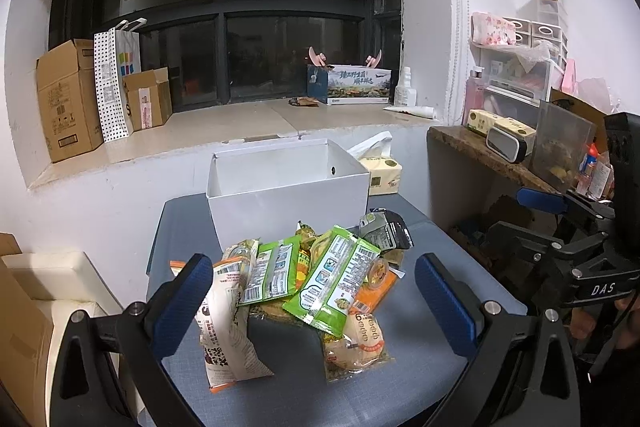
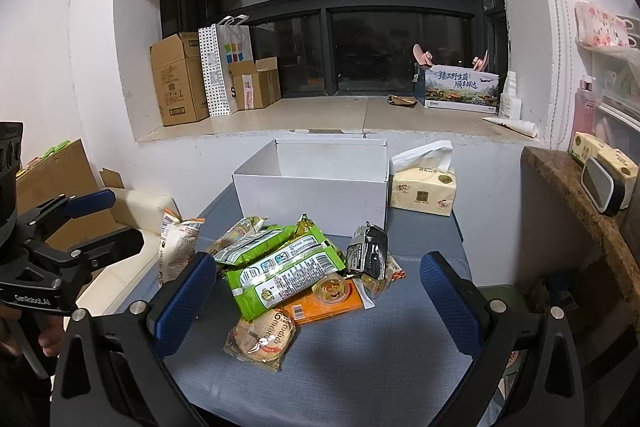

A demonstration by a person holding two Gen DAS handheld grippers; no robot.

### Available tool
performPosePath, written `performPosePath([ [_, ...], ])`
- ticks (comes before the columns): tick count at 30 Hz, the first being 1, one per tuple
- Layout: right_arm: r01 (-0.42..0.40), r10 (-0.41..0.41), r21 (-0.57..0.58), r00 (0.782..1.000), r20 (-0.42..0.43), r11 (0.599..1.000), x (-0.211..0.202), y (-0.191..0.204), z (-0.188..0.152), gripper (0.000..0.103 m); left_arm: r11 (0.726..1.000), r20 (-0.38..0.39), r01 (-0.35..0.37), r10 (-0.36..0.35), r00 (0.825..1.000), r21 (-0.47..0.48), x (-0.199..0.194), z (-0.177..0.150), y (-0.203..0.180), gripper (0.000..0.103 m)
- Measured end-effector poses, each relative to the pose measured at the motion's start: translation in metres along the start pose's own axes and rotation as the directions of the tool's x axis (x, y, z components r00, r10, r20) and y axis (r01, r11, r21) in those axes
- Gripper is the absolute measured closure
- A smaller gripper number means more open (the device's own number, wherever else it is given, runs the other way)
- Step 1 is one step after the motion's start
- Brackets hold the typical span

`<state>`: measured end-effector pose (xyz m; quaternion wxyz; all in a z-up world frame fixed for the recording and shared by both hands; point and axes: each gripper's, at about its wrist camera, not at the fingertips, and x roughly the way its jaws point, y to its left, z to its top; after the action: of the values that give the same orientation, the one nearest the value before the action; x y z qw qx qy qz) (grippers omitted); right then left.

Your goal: Organize snacks

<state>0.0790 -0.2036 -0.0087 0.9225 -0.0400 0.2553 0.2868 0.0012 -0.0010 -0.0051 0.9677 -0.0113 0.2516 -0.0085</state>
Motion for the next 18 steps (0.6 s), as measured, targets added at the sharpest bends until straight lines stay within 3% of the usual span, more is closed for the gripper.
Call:
performPosePath([
  [18, -0.003, 0.003, -0.002, 1.000, 0.000, 1.000, -0.0010, 0.0001, 0.0009, 0.000, 1.000, -0.009, -0.005, 0.005, 1.000, -0.009, -0.0002, -0.0011, 0.0025, 0.000],
])
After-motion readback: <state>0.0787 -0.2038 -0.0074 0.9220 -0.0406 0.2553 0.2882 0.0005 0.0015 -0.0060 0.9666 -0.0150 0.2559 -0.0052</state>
